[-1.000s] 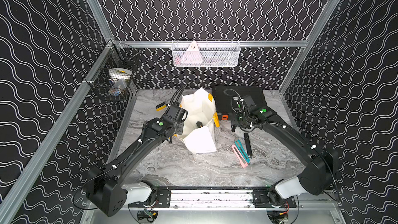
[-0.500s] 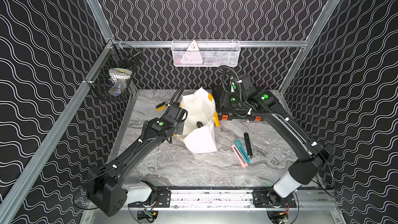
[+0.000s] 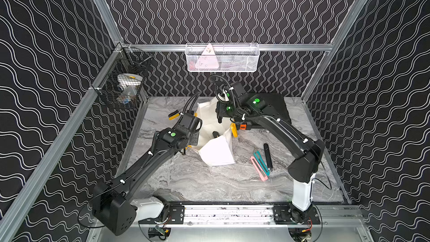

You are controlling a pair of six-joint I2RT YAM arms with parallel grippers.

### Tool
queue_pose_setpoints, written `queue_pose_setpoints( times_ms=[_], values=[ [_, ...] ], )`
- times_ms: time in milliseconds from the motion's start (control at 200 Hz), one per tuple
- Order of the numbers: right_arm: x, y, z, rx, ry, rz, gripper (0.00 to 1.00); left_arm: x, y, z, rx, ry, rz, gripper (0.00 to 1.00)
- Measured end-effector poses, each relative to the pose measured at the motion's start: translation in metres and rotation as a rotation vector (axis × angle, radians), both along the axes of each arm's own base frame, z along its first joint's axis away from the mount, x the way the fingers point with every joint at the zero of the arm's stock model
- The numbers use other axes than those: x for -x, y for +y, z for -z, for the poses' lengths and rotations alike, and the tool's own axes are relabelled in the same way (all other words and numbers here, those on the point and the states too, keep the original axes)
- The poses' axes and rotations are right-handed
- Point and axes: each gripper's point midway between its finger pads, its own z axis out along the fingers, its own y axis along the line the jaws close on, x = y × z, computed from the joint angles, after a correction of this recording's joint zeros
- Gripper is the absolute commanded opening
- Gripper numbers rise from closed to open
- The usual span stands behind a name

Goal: Place the art knife into the pouch
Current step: Place the utility knife in the pouch.

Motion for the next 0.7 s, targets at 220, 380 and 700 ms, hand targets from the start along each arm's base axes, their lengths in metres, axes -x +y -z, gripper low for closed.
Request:
queue_pose_setpoints(
  times_ms=[220, 380, 700],
  values=[
    [-0.006, 0.026, 0.058, 0.017, 0.101, -0.056, 0.22, 0.001, 0.001, -0.001, -0.001, -0.005, -0.002, 0.0],
    [-0.009, 0.035, 0.078, 0.026, 0.135, -0.073, 0.22, 0.001, 0.002, -0.004, -0.001, -0.013, -0.004, 0.0],
    [-0.007, 0.042, 0.119, 0.046, 0.212, -0.102, 0.22, 0.003, 0.003, -0.03, 0.003, -0.058, 0.014, 0.0]
  ],
)
